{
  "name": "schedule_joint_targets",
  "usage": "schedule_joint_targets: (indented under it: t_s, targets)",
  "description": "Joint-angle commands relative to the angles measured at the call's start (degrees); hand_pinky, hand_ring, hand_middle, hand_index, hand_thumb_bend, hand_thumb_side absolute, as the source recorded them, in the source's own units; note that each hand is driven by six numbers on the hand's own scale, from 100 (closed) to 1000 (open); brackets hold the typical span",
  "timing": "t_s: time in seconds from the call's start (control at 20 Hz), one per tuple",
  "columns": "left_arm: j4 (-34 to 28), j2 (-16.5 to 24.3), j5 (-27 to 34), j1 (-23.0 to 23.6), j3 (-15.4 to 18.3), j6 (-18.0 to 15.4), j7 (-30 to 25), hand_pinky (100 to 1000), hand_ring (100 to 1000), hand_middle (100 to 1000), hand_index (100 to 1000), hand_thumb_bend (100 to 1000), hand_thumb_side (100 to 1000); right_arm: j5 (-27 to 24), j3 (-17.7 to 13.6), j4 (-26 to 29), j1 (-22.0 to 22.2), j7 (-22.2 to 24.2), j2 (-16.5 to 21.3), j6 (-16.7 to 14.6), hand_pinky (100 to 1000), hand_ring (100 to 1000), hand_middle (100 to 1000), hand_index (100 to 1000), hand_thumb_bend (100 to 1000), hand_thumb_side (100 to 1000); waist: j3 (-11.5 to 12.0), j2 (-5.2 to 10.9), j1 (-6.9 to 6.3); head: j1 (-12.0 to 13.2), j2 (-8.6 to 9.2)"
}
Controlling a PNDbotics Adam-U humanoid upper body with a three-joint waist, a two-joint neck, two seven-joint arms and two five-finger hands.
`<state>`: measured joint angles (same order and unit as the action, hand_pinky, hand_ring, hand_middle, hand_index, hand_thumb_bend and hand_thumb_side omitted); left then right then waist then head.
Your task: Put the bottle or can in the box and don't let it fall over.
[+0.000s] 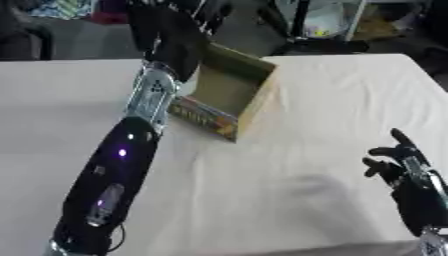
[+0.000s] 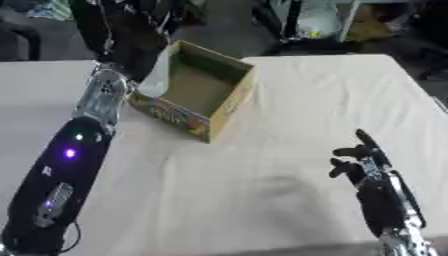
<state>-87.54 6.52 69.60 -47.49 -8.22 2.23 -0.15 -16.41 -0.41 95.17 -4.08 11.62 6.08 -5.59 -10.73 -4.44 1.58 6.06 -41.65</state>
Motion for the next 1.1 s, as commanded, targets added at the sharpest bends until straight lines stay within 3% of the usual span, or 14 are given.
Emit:
schedule_joint_targets:
  t_s: [0.05,0.35,0.5,0.75,1.1]
  targets:
    - [1.3,2.6,3.4,-3.9,0.8,-0.6,-0.4,526,324,255,1000,504,594,-0.4,0.4,0.3,-1.0,0.6,0.0,0.0,858,462,620,1000,100,604,-0.7,1.01,0.17,0.7,0.93]
    - [10.0,5.8,8.8,-6.7,0.0,1.7,-2.4,544,367,264,1000,484,725,-0.8,1.1,0.2,-2.1,1.3,-0.6,0.3,858,462,619,1000,100,605,-3.2,0.45,0.41,1.3,1.42]
    - [14.6,6.4,7.7,-6.5,-0.5,3.6,-2.1,552,367,262,1000,493,780,-1.0,1.5,0.2,-2.9,1.7,-1.1,0.4,858,462,619,1000,100,605,-4.6,-0.11,0.49,1.6,1.97]
    - [22.5,5.5,3.1,-4.6,-0.5,5.5,-3.5,564,286,262,1000,542,837,-1.1,1.6,0.2,-3.7,1.9,-1.6,0.6,858,462,618,1000,100,607,-5.6,-0.91,0.45,1.4,2.73]
    - [31.7,5.0,-1.8,-1.1,0.9,4.7,-5.9,582,100,275,1000,590,872,-1.0,1.4,0.0,-3.5,1.8,-1.5,0.6,858,462,618,1000,100,608,-4.1,-0.82,0.48,0.5,2.84]
